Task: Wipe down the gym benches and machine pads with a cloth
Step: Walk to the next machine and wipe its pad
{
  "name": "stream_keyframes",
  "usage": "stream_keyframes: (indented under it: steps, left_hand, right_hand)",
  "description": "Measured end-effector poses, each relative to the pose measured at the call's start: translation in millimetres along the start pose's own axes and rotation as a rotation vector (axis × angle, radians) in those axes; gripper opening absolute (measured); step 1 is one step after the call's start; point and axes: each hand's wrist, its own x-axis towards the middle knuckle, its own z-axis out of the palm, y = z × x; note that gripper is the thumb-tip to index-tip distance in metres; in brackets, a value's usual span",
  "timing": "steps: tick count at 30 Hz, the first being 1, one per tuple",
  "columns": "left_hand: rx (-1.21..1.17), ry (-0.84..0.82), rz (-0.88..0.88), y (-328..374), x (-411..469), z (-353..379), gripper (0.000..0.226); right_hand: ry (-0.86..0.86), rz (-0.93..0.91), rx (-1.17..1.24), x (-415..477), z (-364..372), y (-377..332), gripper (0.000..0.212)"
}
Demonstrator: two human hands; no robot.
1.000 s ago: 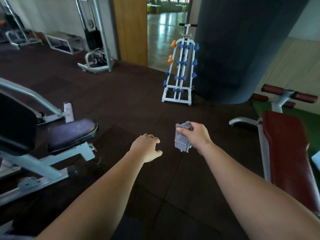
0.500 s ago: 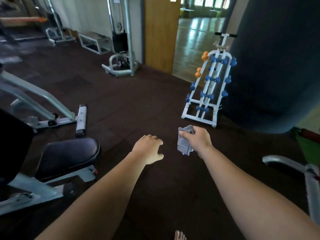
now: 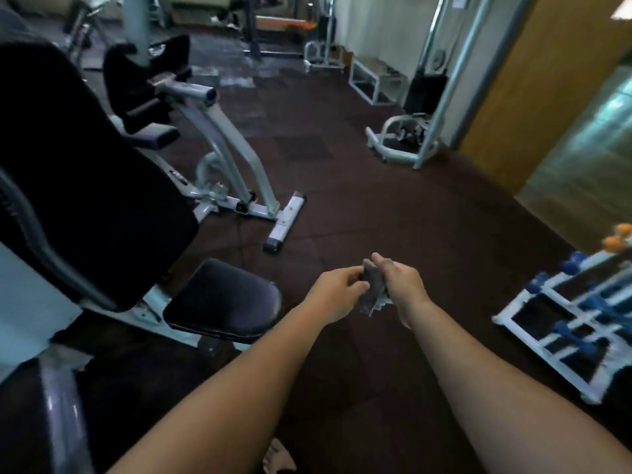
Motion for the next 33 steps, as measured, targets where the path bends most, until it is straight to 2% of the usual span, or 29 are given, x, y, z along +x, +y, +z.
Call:
stream_keyframes:
  steps: [2, 6, 8, 11, 12, 14, 19, 22, 24, 27, 29, 31, 33]
  left_hand:
    - [-0.167, 0.083, -0.115, -25, 28, -25, 0.031]
    - [-0.587, 0.295, -0.349, -92, 74, -66, 0.054]
    - [-0.775, 0.372, -0.438, -110, 83, -86, 0.041]
    - [-0.916, 0.482, -0.528, -146, 92, -108, 0.02]
    - [-0.939, 0.511, -0.568, -158, 94, -113, 0.014]
    - [-0.958, 0.57, -0.635, -184, 96, -117, 0.015]
    - [-1.005, 0.787, -0.85, -240, 102, -100, 0.025]
    - [-1.092, 0.931, -0.929, -263, 113, -77, 0.01]
    - [-1.134, 0.994, -0.977, -278, 125, -58, 0.01]
    - [-1.214, 1.011, -1.013, -295, 143, -33, 0.01]
    - [-1.081, 0.988, -1.042, -312, 149, -24, 0.008]
    - [-0.749, 0.937, -1.103, -326, 146, -21, 0.016]
    - [-0.499, 0.968, -1.104, -335, 136, -21, 0.023]
  right_hand:
    - [-0.08, 0.039, 0.005, 34, 38, -15, 0.029]
    - [-0.265, -0.004, -0.217, 94, 114, -37, 0.021]
    - [-0.371, -0.023, -0.309, 116, 149, -42, 0.015]
    - [-0.582, 0.01, -0.387, 149, 197, -47, 0.03]
    - [-0.624, 0.015, -0.433, 155, 213, -55, 0.025]
    - [-0.726, -0.015, -0.576, 172, 243, -64, 0.013]
    - [-0.951, -0.229, -0.906, 227, 325, -48, 0.022]
    - [-1.104, -0.453, -1.183, 249, 373, -37, 0.022]
    - [-1.239, -0.633, -1.322, 260, 402, -24, 0.015]
    - [-1.392, -0.848, -1.405, 277, 436, 17, 0.022]
    - [-1.436, -0.905, -1.391, 286, 451, 47, 0.024]
    - [-1.414, -0.954, -1.347, 294, 460, 76, 0.032]
    - [-1.368, -1.012, -1.282, 300, 458, 98, 0.043]
